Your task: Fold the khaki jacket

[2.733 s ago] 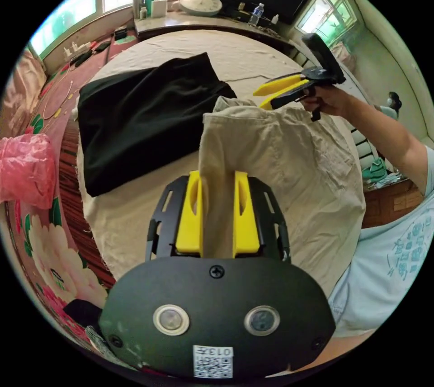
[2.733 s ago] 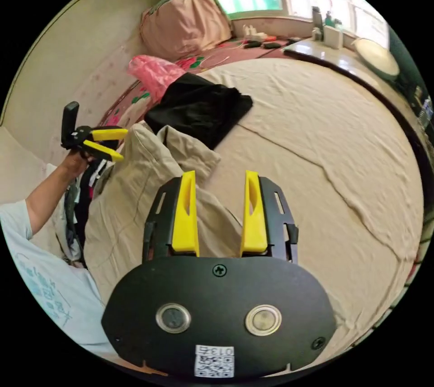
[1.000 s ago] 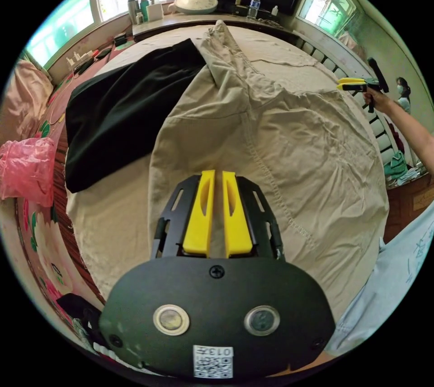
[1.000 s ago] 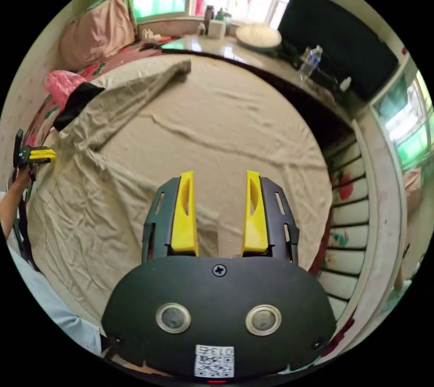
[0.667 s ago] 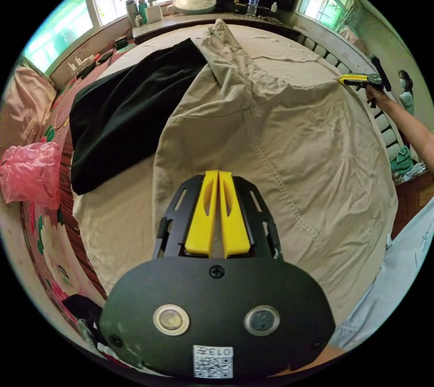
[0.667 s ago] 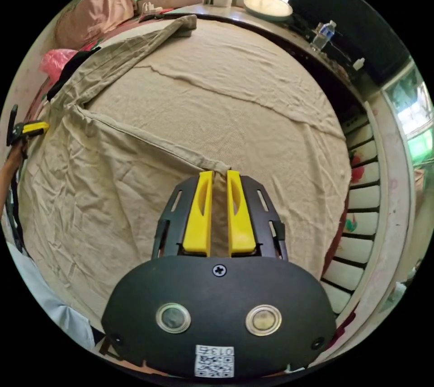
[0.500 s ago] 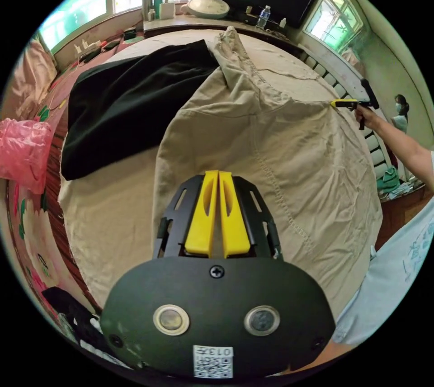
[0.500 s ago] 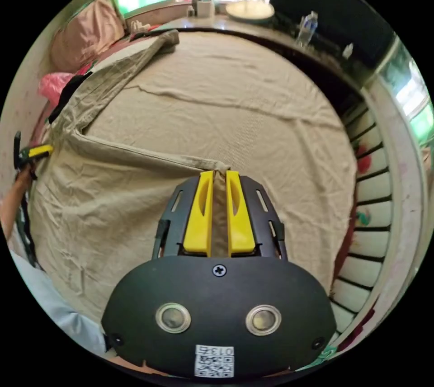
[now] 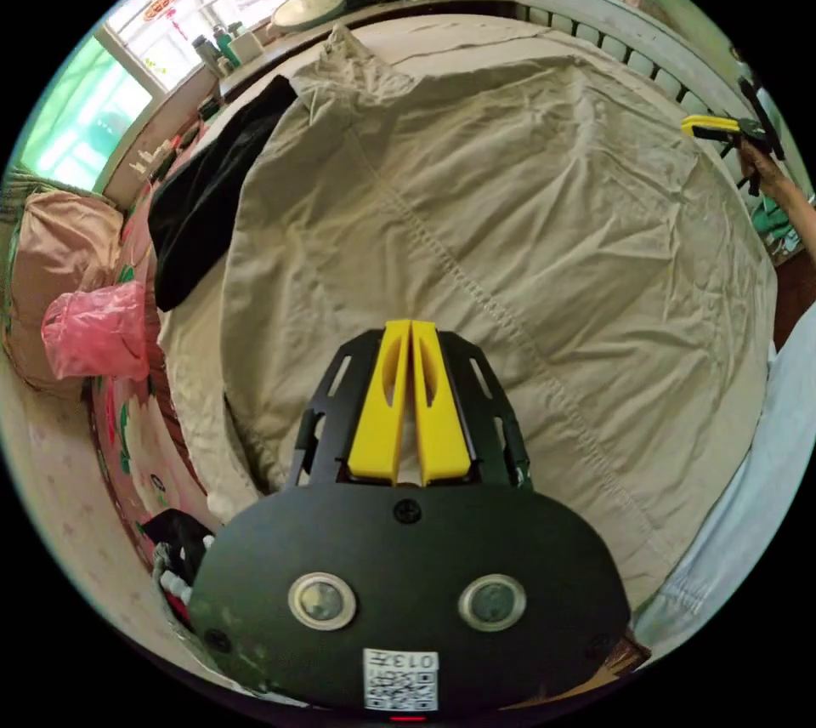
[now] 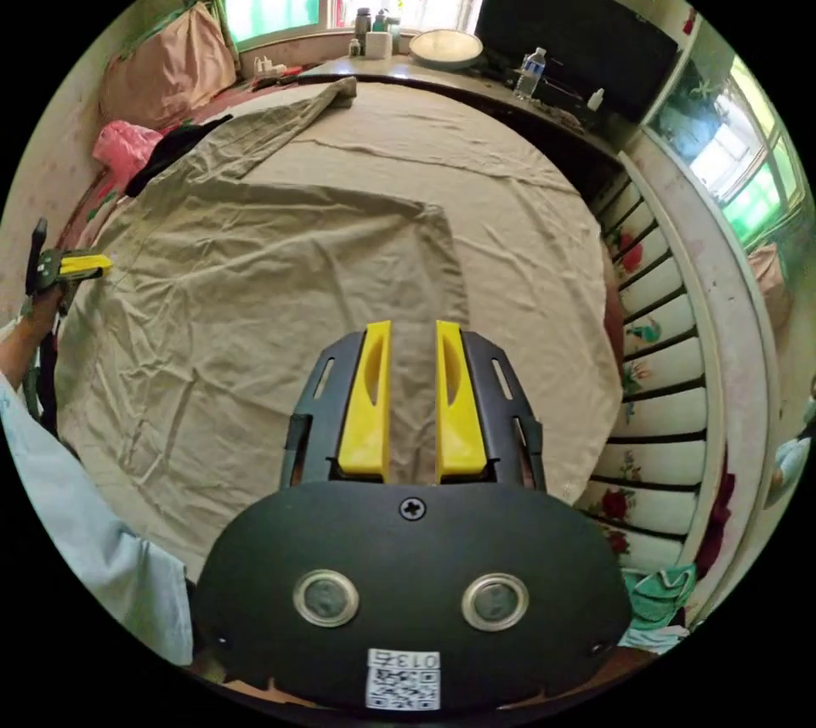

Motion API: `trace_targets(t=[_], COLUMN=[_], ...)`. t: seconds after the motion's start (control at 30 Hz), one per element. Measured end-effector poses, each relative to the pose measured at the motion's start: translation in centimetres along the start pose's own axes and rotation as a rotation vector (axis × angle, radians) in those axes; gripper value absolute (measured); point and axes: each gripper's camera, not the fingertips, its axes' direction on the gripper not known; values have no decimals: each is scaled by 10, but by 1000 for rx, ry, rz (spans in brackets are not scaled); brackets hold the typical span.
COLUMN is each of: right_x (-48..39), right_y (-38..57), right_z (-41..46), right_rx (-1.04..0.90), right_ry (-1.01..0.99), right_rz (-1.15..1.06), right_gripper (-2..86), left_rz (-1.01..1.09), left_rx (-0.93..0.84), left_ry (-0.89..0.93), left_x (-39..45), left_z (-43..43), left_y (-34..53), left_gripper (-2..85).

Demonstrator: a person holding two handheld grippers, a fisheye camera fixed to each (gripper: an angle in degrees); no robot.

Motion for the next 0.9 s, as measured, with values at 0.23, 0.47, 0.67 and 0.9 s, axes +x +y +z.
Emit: trace_targets(t=[0.23, 0.47, 0.67, 0.9], right_x=[26, 42, 32, -96], right_y=[44, 107, 115, 114], right_z=[-15, -16, -16, -78], right_rx=[-8, -1, -11, 162], right_ry=[140, -45, -94, 182], right_rz=[193, 275, 234, -209], right_gripper=[60, 87, 39, 32], left_rz=[-107, 252, 397, 560], left_rx=[71, 251, 184, 377], left_ry=[21, 313, 484, 490], left_x=[-9, 117, 212, 274], left_z=[3, 27, 63, 32], left_y=[-35, -200, -314, -346], left_gripper=[-3, -3, -2, 1])
